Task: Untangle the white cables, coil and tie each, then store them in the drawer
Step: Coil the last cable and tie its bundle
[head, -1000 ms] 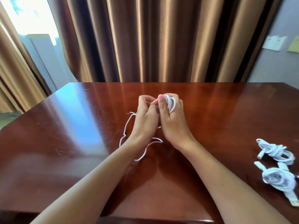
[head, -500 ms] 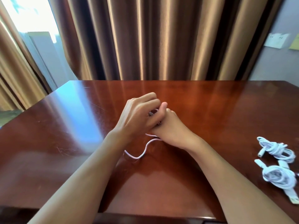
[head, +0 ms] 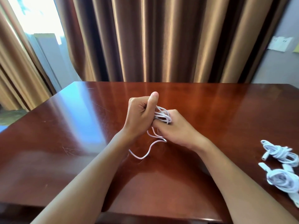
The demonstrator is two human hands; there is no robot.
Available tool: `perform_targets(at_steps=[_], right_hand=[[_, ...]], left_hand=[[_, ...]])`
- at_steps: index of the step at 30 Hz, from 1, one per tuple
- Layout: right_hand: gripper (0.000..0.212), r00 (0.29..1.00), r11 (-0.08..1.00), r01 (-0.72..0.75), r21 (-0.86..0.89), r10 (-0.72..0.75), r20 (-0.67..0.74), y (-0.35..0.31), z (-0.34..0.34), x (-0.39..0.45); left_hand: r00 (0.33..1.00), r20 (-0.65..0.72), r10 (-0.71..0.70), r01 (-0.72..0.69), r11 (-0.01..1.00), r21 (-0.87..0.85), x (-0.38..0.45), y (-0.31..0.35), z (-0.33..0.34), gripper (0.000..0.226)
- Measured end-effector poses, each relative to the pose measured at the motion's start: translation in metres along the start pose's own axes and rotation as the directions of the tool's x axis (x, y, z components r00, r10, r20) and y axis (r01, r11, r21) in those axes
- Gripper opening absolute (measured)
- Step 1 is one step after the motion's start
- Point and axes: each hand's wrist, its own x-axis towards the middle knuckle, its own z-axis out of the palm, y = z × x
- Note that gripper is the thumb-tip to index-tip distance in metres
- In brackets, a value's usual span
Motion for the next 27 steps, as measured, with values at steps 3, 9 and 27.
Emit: perform_targets(at_steps=[3,9,27], right_hand=[[0.018,0.999,0.996,-0.045,0.079,0.043,0.028,-0.002,0.0,-0.001],[0.021,0.998,0.976,-0.042,0.215,0.031,0.056,-0.005,0.005,-0.001],[0.054,0.966,0.764,0.175,0.621,-0.01,-0.259,-0.007,0.003,0.002]], left_hand=[[1.0,-0.008,0.006,-0.006,1.0,-0.029,0.0,0.004,0.002,0.059],[0.996,-0.028,-0.089,0.085,0.989,-0.123,-0.003,0.006,0.006,0.058],[0.615,0.133,-0.777,0.71,0.472,-0.523,0.002,0.002,0.01,0.03]])
